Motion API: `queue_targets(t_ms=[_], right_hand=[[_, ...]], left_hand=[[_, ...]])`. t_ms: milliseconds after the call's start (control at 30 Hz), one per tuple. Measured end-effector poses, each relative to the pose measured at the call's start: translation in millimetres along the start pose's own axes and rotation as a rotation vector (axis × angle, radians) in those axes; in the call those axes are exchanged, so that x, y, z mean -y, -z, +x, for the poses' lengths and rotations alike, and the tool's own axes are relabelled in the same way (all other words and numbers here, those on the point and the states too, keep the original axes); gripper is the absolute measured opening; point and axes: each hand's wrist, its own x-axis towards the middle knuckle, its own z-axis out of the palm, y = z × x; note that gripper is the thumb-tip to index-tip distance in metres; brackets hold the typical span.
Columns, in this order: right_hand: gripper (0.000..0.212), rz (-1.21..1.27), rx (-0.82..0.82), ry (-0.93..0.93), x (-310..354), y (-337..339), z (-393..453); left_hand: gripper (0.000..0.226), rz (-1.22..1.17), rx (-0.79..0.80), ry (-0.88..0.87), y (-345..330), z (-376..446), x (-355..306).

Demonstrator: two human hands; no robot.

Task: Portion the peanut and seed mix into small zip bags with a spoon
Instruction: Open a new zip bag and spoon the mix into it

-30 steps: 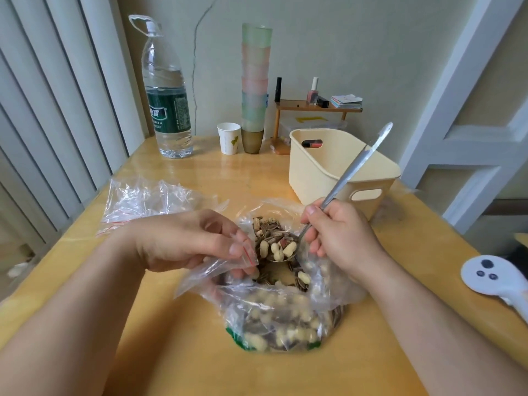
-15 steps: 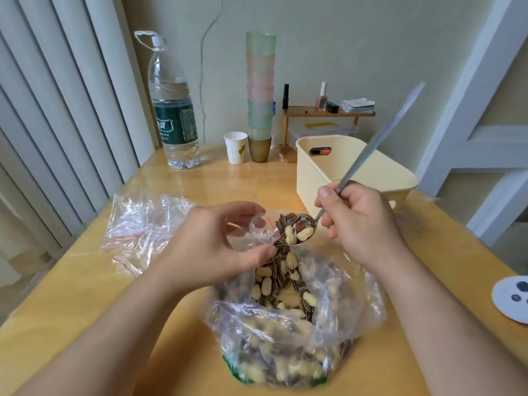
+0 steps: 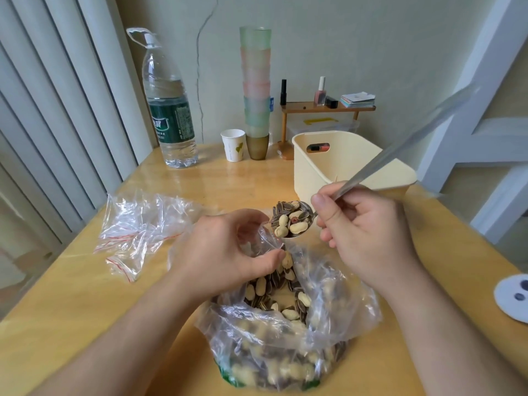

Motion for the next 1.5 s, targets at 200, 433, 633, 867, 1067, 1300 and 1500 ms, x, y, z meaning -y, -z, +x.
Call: queue_targets(t_ms=[200, 433, 633, 867, 1067, 1300, 1500], right_hand=[[0.025, -0.276, -0.004, 0.312, 2.4, -4.0, -3.6], [0.029, -0.312, -0.007, 0.384, -3.6, -1.1, -2.9], [0.029, -0.300, 0.002, 0.330, -5.3, -0.4, -2.4], [0.029, -0.274, 0.004, 0.321, -1.9, -1.9, -2.9], [0.025, -0.248, 0.016, 0.316, -2.8, 1.1, -1.0], [0.029, -0.258, 0.016, 0.303, -0.1, -2.2, -2.4], [0.024, -0.266, 0.075, 0.343, -0.8, -4.6, -2.9]], left_hand=[[0.061, 0.002, -0.034, 0.004, -4.4, -0.8, -11.3], [0.064, 0.025, -0.046, -0.013, -13.5, 2.1, -8.4], [0.071, 0.006, -0.023, -0.051, -14.7, 1.2, -8.2], [0.068, -0.009, -0.039, -0.055, -14.1, 1.0, -9.1], [0.062, -0.022, -0.072, -0.038, -13.8, 0.3, -9.1], [0.064, -0.020, -0.076, -0.041, -13.9, 0.1, -9.6], [0.065, -0.029, -0.085, -0.035, -14.1, -0.2, -8.7]])
